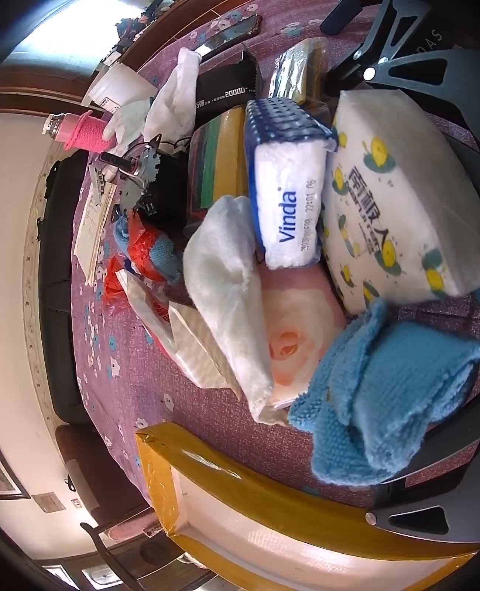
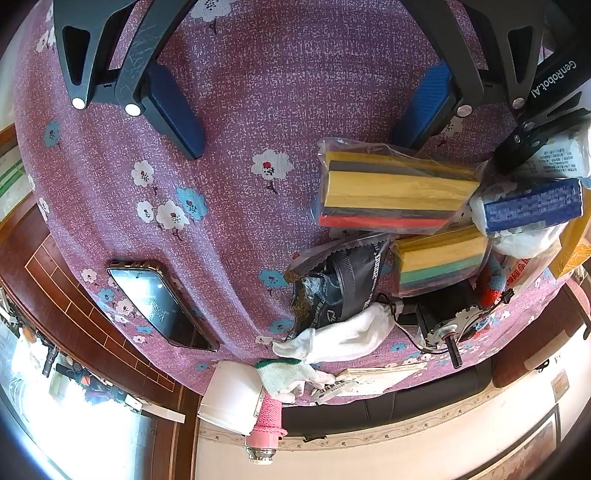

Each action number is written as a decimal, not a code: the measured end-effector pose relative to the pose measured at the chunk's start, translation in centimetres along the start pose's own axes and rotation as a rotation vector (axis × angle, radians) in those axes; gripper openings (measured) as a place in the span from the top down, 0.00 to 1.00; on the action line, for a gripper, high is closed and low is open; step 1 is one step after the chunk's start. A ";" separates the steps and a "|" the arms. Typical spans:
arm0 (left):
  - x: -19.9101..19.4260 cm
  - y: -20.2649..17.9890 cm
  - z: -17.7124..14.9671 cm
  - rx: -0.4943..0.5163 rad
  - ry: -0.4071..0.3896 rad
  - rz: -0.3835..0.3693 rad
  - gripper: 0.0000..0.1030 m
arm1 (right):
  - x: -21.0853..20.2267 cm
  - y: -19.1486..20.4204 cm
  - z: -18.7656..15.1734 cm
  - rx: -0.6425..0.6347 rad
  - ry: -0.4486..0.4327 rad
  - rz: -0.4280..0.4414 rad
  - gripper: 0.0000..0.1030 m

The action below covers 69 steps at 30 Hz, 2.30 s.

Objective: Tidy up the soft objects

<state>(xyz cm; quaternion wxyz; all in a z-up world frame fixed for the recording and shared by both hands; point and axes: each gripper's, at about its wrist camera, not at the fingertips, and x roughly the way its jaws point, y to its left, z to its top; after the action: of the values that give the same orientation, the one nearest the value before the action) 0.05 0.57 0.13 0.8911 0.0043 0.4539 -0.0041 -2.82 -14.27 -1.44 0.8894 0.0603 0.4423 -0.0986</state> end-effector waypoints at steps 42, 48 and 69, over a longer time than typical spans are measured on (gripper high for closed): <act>0.2 -0.5 0.0 -0.007 -0.003 0.009 0.00 | 0.1 0.0 0.0 -0.001 0.001 -0.001 0.01; 0.2 -0.5 0.0 -0.008 -0.003 0.009 0.00 | 0.0 0.0 0.0 -0.001 0.001 -0.001 0.01; 0.9 -0.1 1.2 0.022 0.116 -0.010 0.00 | 0.0 0.1 0.0 0.001 0.001 0.001 0.01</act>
<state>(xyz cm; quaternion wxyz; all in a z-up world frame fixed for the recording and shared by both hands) 1.52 0.50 0.09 0.8632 0.0118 0.5045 -0.0134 -2.77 -14.19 -1.46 0.8892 0.0608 0.4426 -0.0984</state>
